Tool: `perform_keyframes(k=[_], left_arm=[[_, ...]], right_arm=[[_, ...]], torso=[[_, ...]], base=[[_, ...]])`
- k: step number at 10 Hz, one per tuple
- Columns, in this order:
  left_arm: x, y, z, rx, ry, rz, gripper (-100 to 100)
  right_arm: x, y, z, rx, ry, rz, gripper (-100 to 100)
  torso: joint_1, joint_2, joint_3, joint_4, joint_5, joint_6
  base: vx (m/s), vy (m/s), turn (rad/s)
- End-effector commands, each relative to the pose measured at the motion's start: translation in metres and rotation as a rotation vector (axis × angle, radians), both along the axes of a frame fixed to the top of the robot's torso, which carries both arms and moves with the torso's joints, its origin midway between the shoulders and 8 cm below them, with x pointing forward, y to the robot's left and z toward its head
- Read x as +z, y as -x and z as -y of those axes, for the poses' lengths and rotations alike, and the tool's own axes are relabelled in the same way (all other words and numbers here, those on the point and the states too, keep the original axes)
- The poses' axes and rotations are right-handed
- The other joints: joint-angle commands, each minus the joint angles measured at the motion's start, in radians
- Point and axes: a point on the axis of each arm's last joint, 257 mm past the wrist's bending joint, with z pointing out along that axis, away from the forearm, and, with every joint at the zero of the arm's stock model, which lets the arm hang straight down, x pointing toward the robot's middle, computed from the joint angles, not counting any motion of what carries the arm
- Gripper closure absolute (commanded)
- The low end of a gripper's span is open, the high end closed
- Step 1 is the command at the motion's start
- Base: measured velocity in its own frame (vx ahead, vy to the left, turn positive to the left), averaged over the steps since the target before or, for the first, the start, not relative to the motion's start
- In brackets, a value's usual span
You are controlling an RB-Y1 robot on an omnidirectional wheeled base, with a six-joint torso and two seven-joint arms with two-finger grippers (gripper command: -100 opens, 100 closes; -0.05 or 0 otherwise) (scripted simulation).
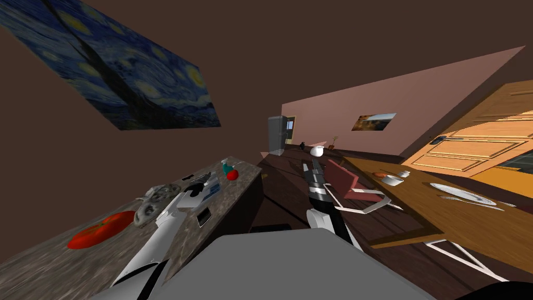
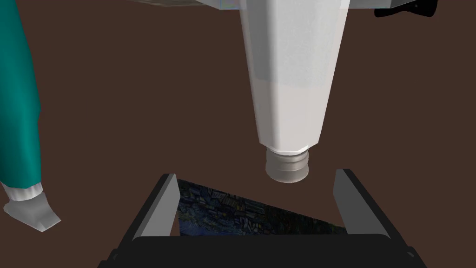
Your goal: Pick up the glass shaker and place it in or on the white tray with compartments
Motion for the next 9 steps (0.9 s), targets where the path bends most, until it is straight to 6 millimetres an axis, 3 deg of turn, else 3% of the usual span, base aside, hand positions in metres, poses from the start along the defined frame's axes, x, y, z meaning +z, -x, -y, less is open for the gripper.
perform_keyframes(k=[1, 3, 4, 9], left_arm=[[0.0104, -0.0024, -0.008, 0.02, 0.001, -0.002, -100], [0.013, -0.0027, -0.0091, 0.021, 0.001, -0.002, -100], [0.0131, -0.0026, -0.0097, 0.024, 0.002, -0.002, 0], [0.0131, -0.0026, -0.0097, 0.024, 0.002, -0.003, 0]], right_arm=[[0.0, 0.0, 0.0, 0.0, 0.0, 0.0, 0], [0.0, 0.0, 0.0, 0.0, 0.0, 0.0, 0], [-0.0001, 0.0, 0.0001, 0.0, 0.0, 0.0, 0], [-0.0001, 0.0001, 0.0001, 0.0, 0.0, 0.0, 0]], torso=[[0.0, 0.0, 0.0, 0.0, 0.0, 0.0], [-0.002, -0.002, -0.001, 0.0, 0.0, 0.0], [-0.001, -0.004, -0.002, -0.001, 0.0, -0.001], [-0.001, -0.008, -0.004, -0.002, 0.0, 0.0]], base=[[-0.1, 0.0, -0.115], [-0.059, -0.013, -0.042], [-0.007, -0.001, 0.003], [0.0, 0.0, 0.0]])
